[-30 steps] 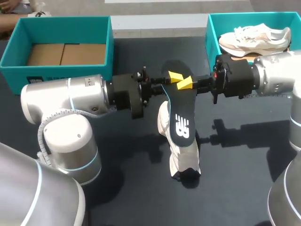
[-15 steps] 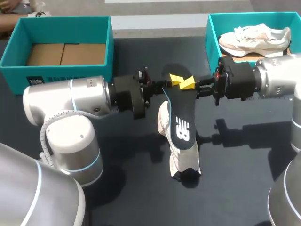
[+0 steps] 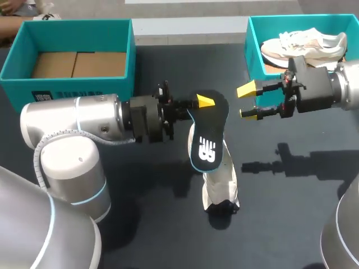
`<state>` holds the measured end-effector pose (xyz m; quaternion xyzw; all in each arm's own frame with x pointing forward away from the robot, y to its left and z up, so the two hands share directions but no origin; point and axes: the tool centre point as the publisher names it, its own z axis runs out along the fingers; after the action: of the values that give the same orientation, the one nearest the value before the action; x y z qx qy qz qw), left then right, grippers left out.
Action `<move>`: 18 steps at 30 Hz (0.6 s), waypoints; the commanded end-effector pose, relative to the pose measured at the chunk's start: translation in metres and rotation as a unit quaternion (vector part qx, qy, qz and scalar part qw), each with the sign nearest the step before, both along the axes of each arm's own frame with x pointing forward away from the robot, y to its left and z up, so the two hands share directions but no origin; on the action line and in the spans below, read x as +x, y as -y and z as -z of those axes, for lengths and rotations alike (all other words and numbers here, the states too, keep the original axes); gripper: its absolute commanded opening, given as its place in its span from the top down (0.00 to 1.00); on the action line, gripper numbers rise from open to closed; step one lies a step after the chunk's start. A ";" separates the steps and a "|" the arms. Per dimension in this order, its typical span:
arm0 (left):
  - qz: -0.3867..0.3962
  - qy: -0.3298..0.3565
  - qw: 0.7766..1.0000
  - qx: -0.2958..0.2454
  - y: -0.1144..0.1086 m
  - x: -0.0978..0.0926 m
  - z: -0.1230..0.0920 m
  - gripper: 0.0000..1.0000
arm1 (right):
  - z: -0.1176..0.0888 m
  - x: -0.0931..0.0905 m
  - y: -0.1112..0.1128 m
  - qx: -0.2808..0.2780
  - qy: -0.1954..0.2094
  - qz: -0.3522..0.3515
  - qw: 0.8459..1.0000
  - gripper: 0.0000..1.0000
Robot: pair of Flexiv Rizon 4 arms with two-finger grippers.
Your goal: Take the shoe out of the shoebox, open the shoe tongue, remove and reinsert the insole, then place the shoe into the shoebox
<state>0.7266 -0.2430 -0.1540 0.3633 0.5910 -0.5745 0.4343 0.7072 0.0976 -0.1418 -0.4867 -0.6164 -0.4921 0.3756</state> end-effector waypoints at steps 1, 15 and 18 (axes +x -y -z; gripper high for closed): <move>0.016 -0.042 0.999 -0.007 -0.020 -0.013 -0.002 1.00 | -0.010 0.005 0.014 -0.012 0.088 -0.027 0.996 0.00; 0.032 -0.132 0.990 -0.024 -0.024 -0.027 -0.011 1.00 | -0.020 0.007 0.012 -0.036 0.233 -0.060 0.970 0.00; 0.032 -0.132 0.990 -0.024 -0.024 -0.027 -0.011 1.00 | -0.020 0.007 0.012 -0.036 0.233 -0.060 0.970 0.00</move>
<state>0.7001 -0.2187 -0.1422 0.2931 0.6180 -0.6447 0.3413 0.7172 0.0856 -0.1220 -0.3319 -0.7329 -0.5457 0.2343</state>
